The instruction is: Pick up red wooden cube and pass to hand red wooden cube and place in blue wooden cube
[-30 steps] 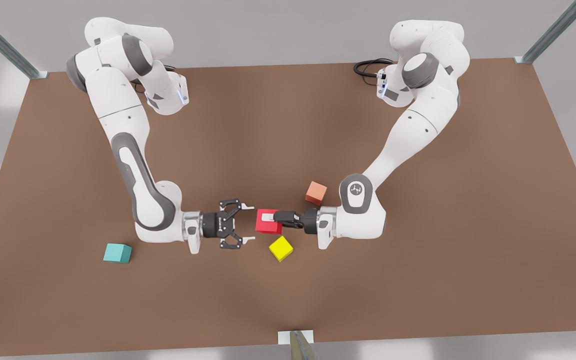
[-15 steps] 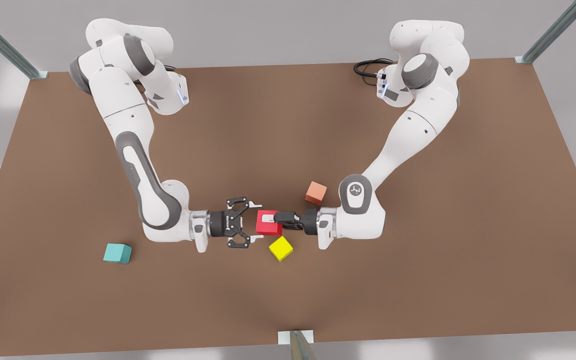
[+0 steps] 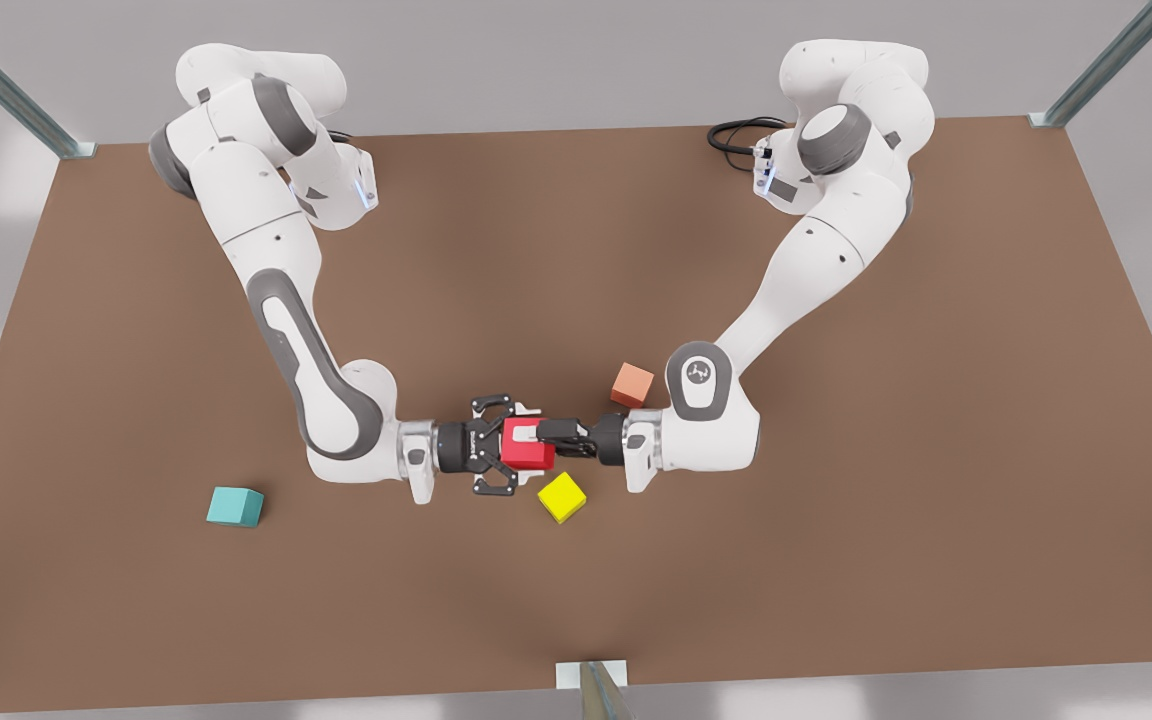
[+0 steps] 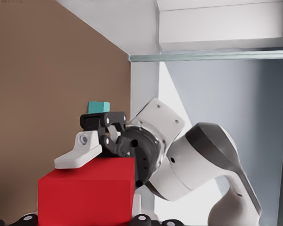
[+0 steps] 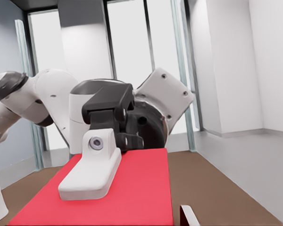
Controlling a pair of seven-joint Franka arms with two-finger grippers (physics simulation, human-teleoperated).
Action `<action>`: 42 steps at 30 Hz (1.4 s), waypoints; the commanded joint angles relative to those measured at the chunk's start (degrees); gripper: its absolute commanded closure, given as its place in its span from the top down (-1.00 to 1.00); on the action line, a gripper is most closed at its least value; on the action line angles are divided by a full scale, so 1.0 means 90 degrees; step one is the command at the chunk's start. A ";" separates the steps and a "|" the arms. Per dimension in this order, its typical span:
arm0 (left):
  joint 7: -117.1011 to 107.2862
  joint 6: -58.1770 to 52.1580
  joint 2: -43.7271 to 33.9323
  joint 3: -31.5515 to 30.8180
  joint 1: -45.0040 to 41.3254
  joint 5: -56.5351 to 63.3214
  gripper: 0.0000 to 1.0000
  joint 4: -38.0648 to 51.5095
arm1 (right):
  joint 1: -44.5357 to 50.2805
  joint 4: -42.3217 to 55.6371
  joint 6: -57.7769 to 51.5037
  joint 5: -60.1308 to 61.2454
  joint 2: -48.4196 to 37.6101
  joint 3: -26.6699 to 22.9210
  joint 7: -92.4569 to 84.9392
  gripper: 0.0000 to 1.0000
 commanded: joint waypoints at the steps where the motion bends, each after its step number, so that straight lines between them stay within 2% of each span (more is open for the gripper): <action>1: 0.0287 0.0059 -0.0014 -0.0005 -0.0002 -0.0079 0.21 -0.0001 | 0.0000 0.0004 0.0039 0.0004 -0.0001 -0.0001 -0.0035 0.98; 2: 0.0297 0.0138 -0.0005 -0.0005 -0.0011 -0.0070 0.21 -0.0001 | 0.0000 0.0033 0.0039 -0.0005 -0.0001 -0.0001 -0.0044 0.83; 3: 0.0307 0.0138 -0.0005 -0.0005 -0.0031 -0.0070 0.21 -0.0001 | 0.0000 0.0053 0.0039 -0.0015 -0.0001 -0.0001 -0.0044 0.43; 4: 0.0307 0.0138 -0.0005 -0.0005 -0.0041 -0.0070 0.21 -0.0001 | 0.0000 0.0053 0.0039 -0.0025 -0.0001 -0.0001 -0.0045 0.27; 5: 0.0307 0.0138 -0.0005 -0.0005 -0.0041 -0.0070 0.21 -0.0001 | 0.0000 0.0062 0.0039 -0.0025 -0.0001 -0.0001 -0.0044 0.23; 10: 0.0287 0.0138 -0.0014 -0.0005 -0.0041 -0.0070 0.21 -0.0001 | -0.0009 0.0062 0.0029 -0.0025 0.0008 -0.0001 -0.0035 0.23; 12: 0.0287 0.0138 -0.0014 -0.0005 -0.0041 -0.0070 0.28 -0.0001 | -0.0009 0.0062 0.0029 -0.0025 0.0008 -0.0001 -0.0035 0.23; 13: 0.0287 0.0148 -0.0005 -0.0005 -0.0041 -0.0070 0.48 -0.0001 | -0.0009 0.0062 0.0019 -0.0025 0.0008 -0.0001 -0.0035 0.23; 14: 0.0277 0.0157 -0.0014 -0.0005 -0.0041 -0.0079 1.00 -0.0011 | -0.0009 0.0062 0.0019 -0.0035 0.0008 -0.0001 -0.0035 0.23; 21: 0.0287 0.0148 -0.0044 0.0005 0.0096 -0.0040 1.00 -0.0050 | -0.0029 0.0062 -0.0020 -0.0035 0.0008 -0.0001 -0.0015 0.23; 27: 0.0287 -0.0340 -0.0346 -0.0415 0.1238 -0.0001 1.00 -0.0821 | -0.0136 0.0082 -0.0127 -0.0103 -0.0001 -0.0060 0.0160 0.23; 28: 0.0287 -0.0701 -0.0356 -0.0444 0.1482 0.0028 1.00 -0.0880 | -0.0370 0.0345 -0.0274 -0.0746 -0.0001 -0.0109 0.0423 0.23; 29: -0.0432 -0.1822 -0.0561 -0.0298 0.2106 0.0583 1.00 -0.1016 | -0.0693 0.0336 -0.0537 -0.1567 -0.0031 -0.0118 0.0775 0.24; 30: -0.1791 -0.3579 -0.0659 -0.0395 0.2634 0.3177 1.00 -0.0686 | -0.0927 0.0365 -0.0625 -0.2201 -0.0041 -0.0118 0.1117 0.24; 31: -0.2690 -0.5201 -0.0669 -0.0922 0.3191 0.5426 1.00 -0.0167 | -0.1181 0.0590 -0.0849 -0.3090 -0.0031 -0.0118 0.1595 0.24; 32: -0.3160 -0.6120 -0.0669 -0.1196 0.3786 0.6014 1.00 -0.0011 | -0.1347 0.0609 -0.1006 -0.3608 -0.0050 -0.0118 0.1869 0.24; 33: -0.3238 -0.6668 -0.1205 -0.1362 0.4080 0.7068 1.00 0.0028 | -0.1444 0.0561 -0.1016 -0.4203 -0.0206 -0.0148 0.2415 0.24; 34: -0.3833 -0.6835 -0.1674 -0.1391 0.4080 0.7576 1.00 0.0028 | -0.1640 0.0609 -0.1016 -0.5121 -0.0343 -0.0158 0.3586 0.24; 35: -0.3942 -0.6903 -0.1840 -0.1401 0.4139 0.7606 1.00 0.0028 | -0.1894 0.0658 -0.1016 -0.6234 -0.0489 -0.0158 0.4680 0.24; 37: -0.3834 -0.7030 -0.2025 -0.1880 0.4725 0.7616 1.00 -0.0079 | -0.1914 0.0873 -0.0928 -0.8421 -0.0548 -0.0216 0.5736 0.24; 38: -0.3249 -0.6485 -0.3517 0.0049 0.3517 0.6965 1.00 -0.0820 | -0.1933 0.0883 -0.0928 -0.9564 -0.0607 -0.0206 0.6556 0.24; 39: -0.2362 -0.5917 -0.4671 0.3036 0.1585 0.5548 1.00 -0.1504 | -0.1923 0.0883 -0.0860 -1.0385 -0.0646 -0.0236 0.7113 0.27; 40: -0.1617 -0.5888 -0.5219 0.4799 0.0204 0.5370 1.00 -0.1992 | -0.1923 0.0873 -0.0753 -1.1186 -0.0666 -0.0255 0.7368 0.26; 42: -0.1559 -0.6150 -0.5522 0.4976 0.0086 0.5331 1.00 -0.2003 | -0.1914 0.0873 -0.0655 -1.1664 -0.0666 -0.0499 0.7358 0.22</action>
